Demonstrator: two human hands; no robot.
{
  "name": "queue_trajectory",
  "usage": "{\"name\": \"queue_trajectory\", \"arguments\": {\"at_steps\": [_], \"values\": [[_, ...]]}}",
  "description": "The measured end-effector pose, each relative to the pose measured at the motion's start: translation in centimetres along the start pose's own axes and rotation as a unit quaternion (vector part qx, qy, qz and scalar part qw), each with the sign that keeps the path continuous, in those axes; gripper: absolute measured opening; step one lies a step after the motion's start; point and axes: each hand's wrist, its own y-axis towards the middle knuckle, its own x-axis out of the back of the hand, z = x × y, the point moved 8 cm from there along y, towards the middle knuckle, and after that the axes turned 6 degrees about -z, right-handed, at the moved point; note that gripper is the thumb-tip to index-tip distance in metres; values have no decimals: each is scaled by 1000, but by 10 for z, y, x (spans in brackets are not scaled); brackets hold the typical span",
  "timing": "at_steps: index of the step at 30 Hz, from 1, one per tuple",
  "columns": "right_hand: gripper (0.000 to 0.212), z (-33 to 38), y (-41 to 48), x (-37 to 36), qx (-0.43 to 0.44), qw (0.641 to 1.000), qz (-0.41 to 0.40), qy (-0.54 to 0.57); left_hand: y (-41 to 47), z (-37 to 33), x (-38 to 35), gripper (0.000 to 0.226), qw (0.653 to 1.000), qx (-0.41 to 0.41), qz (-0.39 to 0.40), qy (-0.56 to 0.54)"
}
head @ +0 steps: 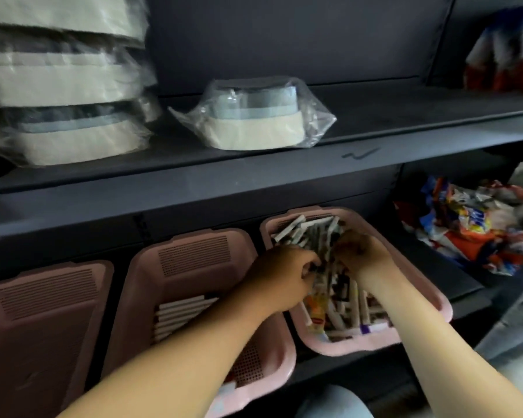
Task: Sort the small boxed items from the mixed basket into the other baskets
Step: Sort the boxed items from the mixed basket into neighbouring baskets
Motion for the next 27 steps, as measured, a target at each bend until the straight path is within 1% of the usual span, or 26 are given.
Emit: {"name": "queue_trajectory", "arguments": {"at_steps": [2, 3, 4, 6, 7, 9, 11, 12, 15, 16, 17, 19, 21, 22, 23, 24, 25, 27], "values": [[26, -25, -1, 24, -53, 997, -6, -49, 4, -23, -21, 24, 1000, -13, 22, -4], [31, -40, -1, 35, -73, 995, -25, -62, 5, -33, -31, 24, 999, -18, 32, -7], [32, -51, -1, 43, -75, 993, -37, -87, 5, -41, -40, 23, 999, -17, 42, -9], [34, -68, -3, 46, -74, 986, -28, -149, 7, -51, -55, 19, 999, -12, 53, 0], [38, -73, -4, 44, -76, 983, -21, -169, 8, -55, -62, 17, 998, -10, 57, 11], [40, -84, -7, 36, -94, 981, -8, -169, 8, -60, -76, 15, 997, -5, 70, 25], [35, -90, -10, 29, -128, 980, 18, -151, 6, -64, -86, 13, 996, -6, 77, 38], [27, -91, -11, 26, -132, 980, 27, -148, 7, -65, -90, 13, 996, -12, 74, 53], [38, -95, -4, 16, -109, 982, 45, -146, 8, -64, -93, 18, 995, -25, 54, 85], [39, -94, -4, 15, -96, 983, 48, -149, 9, -64, -93, 18, 995, -25, 50, 88], [35, -92, -4, 14, -91, 983, 51, -150, 9, -64, -93, 18, 994, -25, 47, 92], [19, -96, -5, 13, -102, 981, 62, -150, 9, -65, -92, 18, 994, -27, 45, 100], [18, -97, -7, 13, -91, 976, 74, -185, 8, -65, -92, 17, 994, -22, 48, 96], [20, -97, -6, 13, -80, 974, 73, -200, 8, -65, -91, 16, 994, -17, 50, 92], [14, -91, -5, 13, -66, 977, 70, -190, 8, -64, -90, 16, 994, -11, 52, 90], [16, -90, -3, 14, -54, 981, 57, -176, 7, -64, -90, 18, 994, -9, 55, 94], [12, -88, 1, 16, -50, 985, 43, -159, 7, -65, -90, 20, 993, -11, 59, 101], [9, -87, 4, 22, -76, 991, 28, -111, 6, -67, -91, 25, 992, -19, 62, 108]]}}
